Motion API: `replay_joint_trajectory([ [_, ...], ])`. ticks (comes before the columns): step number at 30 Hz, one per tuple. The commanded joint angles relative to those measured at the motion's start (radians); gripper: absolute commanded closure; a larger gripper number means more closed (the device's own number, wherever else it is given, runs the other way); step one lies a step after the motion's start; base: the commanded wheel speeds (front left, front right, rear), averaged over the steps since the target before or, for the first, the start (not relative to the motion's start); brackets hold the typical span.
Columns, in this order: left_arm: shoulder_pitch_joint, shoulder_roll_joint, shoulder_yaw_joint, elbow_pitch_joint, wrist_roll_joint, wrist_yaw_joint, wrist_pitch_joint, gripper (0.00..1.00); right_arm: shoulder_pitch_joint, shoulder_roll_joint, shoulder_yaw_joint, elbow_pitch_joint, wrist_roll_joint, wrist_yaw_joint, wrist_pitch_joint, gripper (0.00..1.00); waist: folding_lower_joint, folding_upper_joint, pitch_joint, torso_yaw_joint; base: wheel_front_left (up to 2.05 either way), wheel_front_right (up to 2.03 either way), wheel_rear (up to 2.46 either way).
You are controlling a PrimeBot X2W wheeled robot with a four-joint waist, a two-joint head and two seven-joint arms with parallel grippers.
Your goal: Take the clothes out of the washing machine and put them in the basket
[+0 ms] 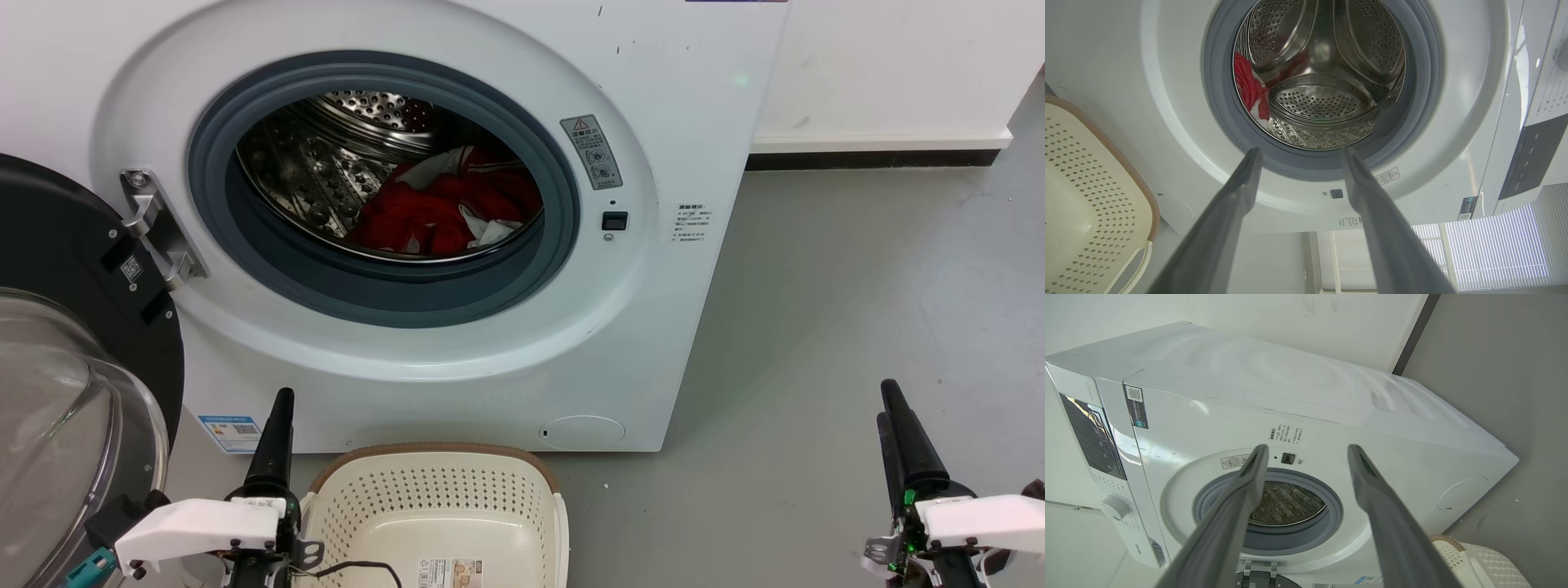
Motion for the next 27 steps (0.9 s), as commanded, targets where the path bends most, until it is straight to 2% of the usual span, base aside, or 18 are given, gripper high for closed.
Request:
replay_joint_trajectory([
  [1,-0.005,0.003,-0.006,-0.03,0.045,0.007,-0.012,0.0,-0.008,-0.003,-0.002,-0.032,-0.049,0.0,-0.011,0.0,0.0,0.0,0.0,0.0,0.0,0.0,0.0],
  [20,0.023,0.004,-0.065,-0.107,0.405,0.076,-0.088,0.0,0.034,-0.003,0.028,-0.149,-0.474,0.0,-0.088,0.0,0.0,0.0,0.005,-0.001,0.0,0.0,0.0],
  [27,0.031,0.005,-0.08,-0.13,0.516,0.094,-0.112,0.0,0.049,-0.003,0.035,-0.178,-0.588,0.0,-0.112,0.0,0.0,0.0,0.007,-0.001,0.0,0.0,0.0],
])
